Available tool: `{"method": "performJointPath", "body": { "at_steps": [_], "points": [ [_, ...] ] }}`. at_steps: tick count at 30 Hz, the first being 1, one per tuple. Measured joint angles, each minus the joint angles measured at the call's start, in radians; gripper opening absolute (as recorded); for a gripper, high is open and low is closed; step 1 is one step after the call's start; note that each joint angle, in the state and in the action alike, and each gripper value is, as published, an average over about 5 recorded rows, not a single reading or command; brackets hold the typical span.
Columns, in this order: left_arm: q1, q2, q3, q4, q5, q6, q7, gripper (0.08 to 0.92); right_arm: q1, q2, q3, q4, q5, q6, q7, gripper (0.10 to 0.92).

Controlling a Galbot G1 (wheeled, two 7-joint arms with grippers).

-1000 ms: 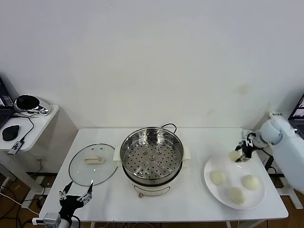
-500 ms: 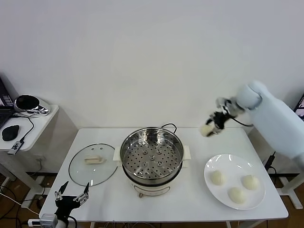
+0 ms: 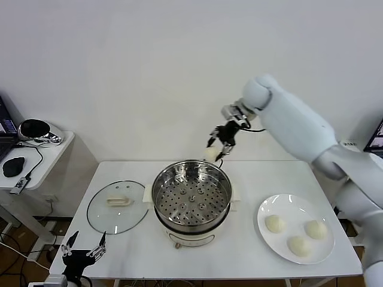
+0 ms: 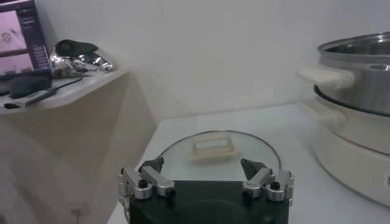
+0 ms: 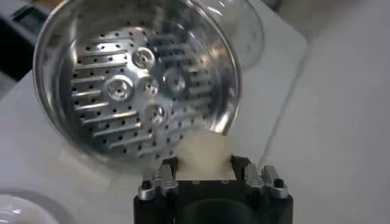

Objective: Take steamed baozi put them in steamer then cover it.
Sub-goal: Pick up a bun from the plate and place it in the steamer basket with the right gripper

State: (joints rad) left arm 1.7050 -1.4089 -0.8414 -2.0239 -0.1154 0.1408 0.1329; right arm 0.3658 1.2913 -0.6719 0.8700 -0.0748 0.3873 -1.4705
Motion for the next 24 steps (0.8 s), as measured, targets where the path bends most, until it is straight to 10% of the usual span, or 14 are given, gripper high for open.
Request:
{"method": "performJointPath", "body": {
  "at_steps": [24],
  "points": [
    [-0.007, 0.000, -0.013, 0.018, 0.001, 0.003, 0.005, 0.823, -0.042, 0.127, -0.055, 0.013, -0.246, 0.386, 0.036, 0.577]
  ]
}}
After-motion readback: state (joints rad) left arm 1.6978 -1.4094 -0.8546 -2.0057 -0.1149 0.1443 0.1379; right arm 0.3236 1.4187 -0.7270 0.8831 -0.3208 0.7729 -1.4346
